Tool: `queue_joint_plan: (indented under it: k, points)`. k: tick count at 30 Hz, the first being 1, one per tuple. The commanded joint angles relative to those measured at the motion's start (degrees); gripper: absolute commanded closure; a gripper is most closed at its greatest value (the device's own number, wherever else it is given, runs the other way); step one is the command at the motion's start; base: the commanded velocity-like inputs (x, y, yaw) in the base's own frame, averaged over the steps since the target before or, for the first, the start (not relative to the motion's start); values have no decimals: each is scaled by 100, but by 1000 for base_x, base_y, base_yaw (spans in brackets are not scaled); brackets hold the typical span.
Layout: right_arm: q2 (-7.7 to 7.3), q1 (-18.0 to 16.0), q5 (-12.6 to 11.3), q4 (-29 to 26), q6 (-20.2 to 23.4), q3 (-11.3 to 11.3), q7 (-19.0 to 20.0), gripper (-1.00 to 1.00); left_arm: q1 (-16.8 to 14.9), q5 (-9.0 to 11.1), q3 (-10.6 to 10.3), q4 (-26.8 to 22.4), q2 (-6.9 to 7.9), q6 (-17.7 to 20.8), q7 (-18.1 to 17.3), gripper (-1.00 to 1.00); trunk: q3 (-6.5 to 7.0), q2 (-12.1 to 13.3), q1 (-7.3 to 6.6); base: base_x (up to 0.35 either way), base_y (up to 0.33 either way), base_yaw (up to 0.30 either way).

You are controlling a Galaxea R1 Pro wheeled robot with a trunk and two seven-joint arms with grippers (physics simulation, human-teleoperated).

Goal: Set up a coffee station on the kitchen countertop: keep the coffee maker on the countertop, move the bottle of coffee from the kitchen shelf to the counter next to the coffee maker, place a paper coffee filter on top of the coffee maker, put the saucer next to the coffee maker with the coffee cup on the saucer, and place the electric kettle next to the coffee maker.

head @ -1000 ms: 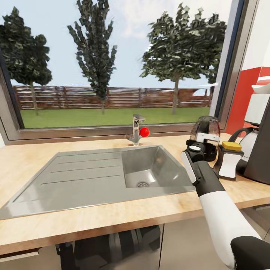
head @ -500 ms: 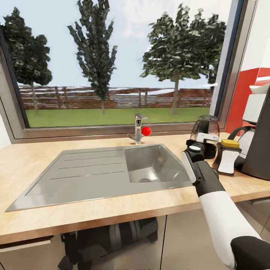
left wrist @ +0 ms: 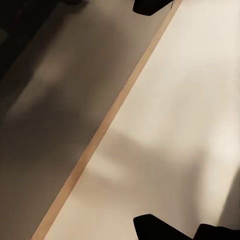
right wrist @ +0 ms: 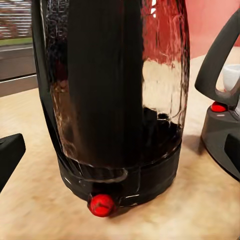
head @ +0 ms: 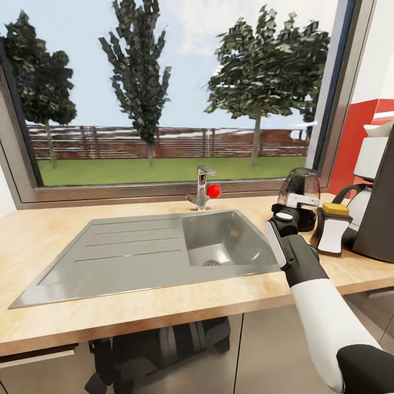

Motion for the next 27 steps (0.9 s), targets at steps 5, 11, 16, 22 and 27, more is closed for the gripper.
queue_joint_plan:
  k: [5,11,16,22,27]
  points:
    - [-4,-5,-38,-5,28,20,-43,-100,-5,-30,48,9,1,-15,-26,-100,-7,-3,-1,-48,38,0]
    - [-4,-5,-38,-5,28,21,-43,-100,-5,-31,47,9,1,-15,-26,-100,-7,-3,-1,-70,60,0]
    - [-4,-5,-38,-5,28,21,-43,-100,-5,-32,46,9,1,-15,-26,-100,-7,-3,-1,-16,14,0]
    - [-4,-5,-38,-5,26,22,-43,-100,-5,-28,50,9,5,-15,-26,-100,-7,-3,-1,-4,10,0]
    - [-4,-5,-38,-5,28,23,-43,-100,-5,-29,50,9,6,-15,-26,-100,-7,-3,-1,-1,103,0]
